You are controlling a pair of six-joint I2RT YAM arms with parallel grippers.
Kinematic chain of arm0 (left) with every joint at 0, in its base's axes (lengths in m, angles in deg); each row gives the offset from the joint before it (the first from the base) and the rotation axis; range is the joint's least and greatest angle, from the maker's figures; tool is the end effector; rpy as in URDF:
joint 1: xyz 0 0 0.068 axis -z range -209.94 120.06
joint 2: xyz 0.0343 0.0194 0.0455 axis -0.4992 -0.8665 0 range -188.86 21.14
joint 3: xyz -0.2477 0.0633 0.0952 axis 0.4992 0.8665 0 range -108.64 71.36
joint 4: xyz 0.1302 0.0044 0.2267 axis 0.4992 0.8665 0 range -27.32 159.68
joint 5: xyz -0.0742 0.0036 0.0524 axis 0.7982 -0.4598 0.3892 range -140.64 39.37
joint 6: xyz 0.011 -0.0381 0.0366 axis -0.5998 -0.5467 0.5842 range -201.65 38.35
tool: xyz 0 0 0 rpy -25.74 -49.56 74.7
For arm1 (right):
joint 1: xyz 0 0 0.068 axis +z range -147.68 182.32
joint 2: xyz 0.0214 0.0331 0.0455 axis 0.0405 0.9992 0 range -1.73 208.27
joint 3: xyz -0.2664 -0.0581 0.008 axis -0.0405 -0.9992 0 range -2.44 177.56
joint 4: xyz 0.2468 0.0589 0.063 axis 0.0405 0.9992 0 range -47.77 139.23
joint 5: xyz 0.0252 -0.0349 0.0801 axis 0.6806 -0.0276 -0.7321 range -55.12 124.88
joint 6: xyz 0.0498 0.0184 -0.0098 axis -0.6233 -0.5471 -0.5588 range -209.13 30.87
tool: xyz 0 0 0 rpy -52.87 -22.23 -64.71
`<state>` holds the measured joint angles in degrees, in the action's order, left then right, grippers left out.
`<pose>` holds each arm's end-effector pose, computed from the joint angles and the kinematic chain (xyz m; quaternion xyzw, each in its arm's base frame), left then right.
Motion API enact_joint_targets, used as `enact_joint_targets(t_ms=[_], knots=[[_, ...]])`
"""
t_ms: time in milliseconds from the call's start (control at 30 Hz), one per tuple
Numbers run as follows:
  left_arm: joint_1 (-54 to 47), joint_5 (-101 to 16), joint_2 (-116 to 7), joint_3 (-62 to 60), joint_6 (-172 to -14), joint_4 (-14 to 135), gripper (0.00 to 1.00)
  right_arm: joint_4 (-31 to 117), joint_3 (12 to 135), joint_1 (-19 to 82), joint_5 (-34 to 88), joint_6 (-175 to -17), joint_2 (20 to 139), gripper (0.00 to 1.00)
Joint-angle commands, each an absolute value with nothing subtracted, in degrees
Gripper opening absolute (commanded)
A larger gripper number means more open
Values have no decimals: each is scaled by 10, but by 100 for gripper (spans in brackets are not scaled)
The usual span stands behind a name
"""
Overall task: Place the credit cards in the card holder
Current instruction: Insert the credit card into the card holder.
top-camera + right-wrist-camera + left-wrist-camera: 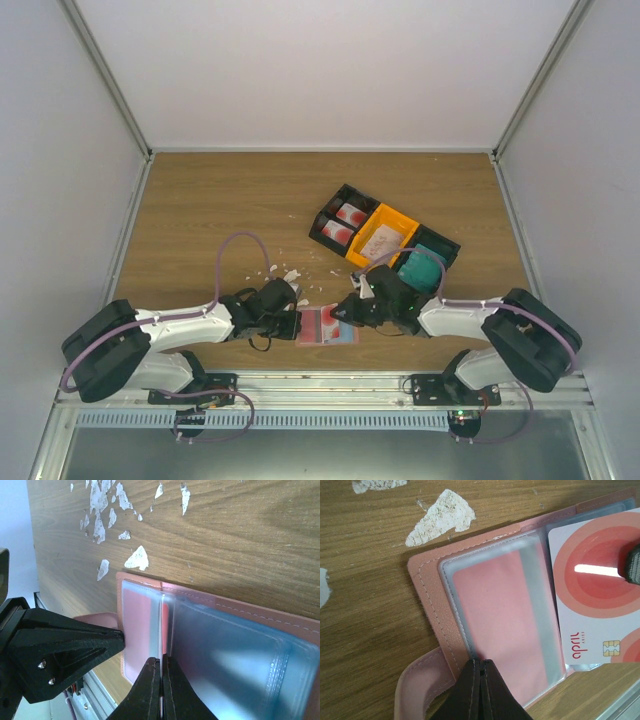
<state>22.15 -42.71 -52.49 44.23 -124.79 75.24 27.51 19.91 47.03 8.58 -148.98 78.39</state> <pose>0.1276 -0.1718 0.1367 0.0935 0.9571 -0.2415 0.1302 0.1548 0.1756 0.1259 0.0279 0.8973 0.4345 0.0722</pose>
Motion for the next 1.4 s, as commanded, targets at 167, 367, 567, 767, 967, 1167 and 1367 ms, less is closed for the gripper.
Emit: enact_joint_targets(t_ms=[167,367,567,767,967,1167,1367], knots=[[224,-439,-527,458,-1255,763,1,250,184,474,102,-1502,768,0],[224,-439,-528,458,-1255,763,1,244,185,474,98,-1504,773,1],[224,-437,-528,458,-1253,763,0,237,193,474,92,-1504,788,1],[224,-437,-526,460,-1254,762,1,238,190,474,93,-1508,795,0],[224,-438,-524,462,-1255,762,1,243,189,474,94,-1513,775,0],[224,-440,-522,463,-1256,762,1,252,189,474,107,-1502,755,1],[224,-441,-519,465,-1256,766,1,234,181,474,104,-1507,785,1]])
